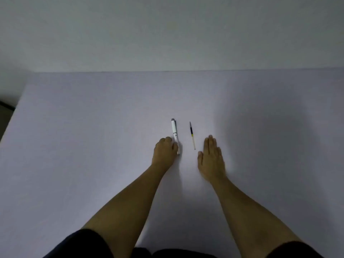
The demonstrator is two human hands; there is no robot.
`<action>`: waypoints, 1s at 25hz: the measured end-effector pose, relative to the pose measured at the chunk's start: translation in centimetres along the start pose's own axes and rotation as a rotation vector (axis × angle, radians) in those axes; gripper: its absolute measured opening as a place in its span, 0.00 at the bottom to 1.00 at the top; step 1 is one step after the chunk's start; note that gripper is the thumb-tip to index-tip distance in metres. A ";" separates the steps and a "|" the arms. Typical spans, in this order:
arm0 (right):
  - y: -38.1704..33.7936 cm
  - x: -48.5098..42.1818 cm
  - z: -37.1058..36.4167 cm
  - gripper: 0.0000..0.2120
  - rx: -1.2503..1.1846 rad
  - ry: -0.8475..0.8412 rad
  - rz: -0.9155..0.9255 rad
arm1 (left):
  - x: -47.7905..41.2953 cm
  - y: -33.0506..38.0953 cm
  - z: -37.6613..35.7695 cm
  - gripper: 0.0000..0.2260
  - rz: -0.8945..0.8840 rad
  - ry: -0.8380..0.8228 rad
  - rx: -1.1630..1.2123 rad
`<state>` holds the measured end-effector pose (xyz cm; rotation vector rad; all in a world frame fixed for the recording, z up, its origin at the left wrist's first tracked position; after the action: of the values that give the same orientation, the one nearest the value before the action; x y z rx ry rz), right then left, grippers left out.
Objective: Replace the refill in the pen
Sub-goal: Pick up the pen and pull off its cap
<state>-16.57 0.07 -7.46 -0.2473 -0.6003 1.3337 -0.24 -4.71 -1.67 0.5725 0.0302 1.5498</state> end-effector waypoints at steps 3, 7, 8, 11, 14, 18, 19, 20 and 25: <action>0.4 -0.2 -0.1 0.29 -0.018 0.121 0.005 | -2.2 0.1 -0.5 0.13 0.093 0.043 0.030; 0.5 -0.1 -0.4 0.28 -0.002 0.148 0.033 | -4.0 0.3 -1.5 0.12 0.170 0.044 0.030; 0.5 -0.2 -0.3 0.28 0.002 0.137 0.024 | -4.2 0.5 -1.5 0.12 0.195 0.026 0.024; 0.7 -0.4 -0.8 0.29 0.024 0.101 0.014 | -4.8 0.5 -1.7 0.10 0.237 -0.004 0.060; 0.5 -0.6 -0.2 0.32 -0.015 0.042 0.008 | -4.4 -0.2 -1.0 0.11 0.223 0.001 0.078; -0.8 -0.7 3.4 0.25 -0.395 0.074 -0.057 | -2.5 -1.3 2.6 0.09 0.061 0.042 0.068; -1.5 -0.8 4.9 0.22 -0.521 0.118 -0.083 | -1.9 -1.5 3.6 0.09 -0.004 0.024 0.059; -2.3 -0.8 6.2 0.19 -0.631 0.140 -0.098 | -1.1 -1.6 4.5 0.09 -0.056 0.002 0.035; -7.8 0.3 9.2 0.11 -0.859 -0.014 -0.060 | 3.1 -1.4 7.2 0.07 -0.308 -0.003 -0.006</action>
<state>-15.01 -3.02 4.10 -0.9062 -1.1626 0.9526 3.91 -4.01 5.16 0.5383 0.1073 1.2496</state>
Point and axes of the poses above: each hand's wrist, its own x-axis away from the middle knuckle, its own z-axis out of the back of the hand, y = z × x, the point moved 5 cm from there along -x, towards the middle knuckle, and after that the axes turned 13 degrees about -x, right-handed, at the moved point
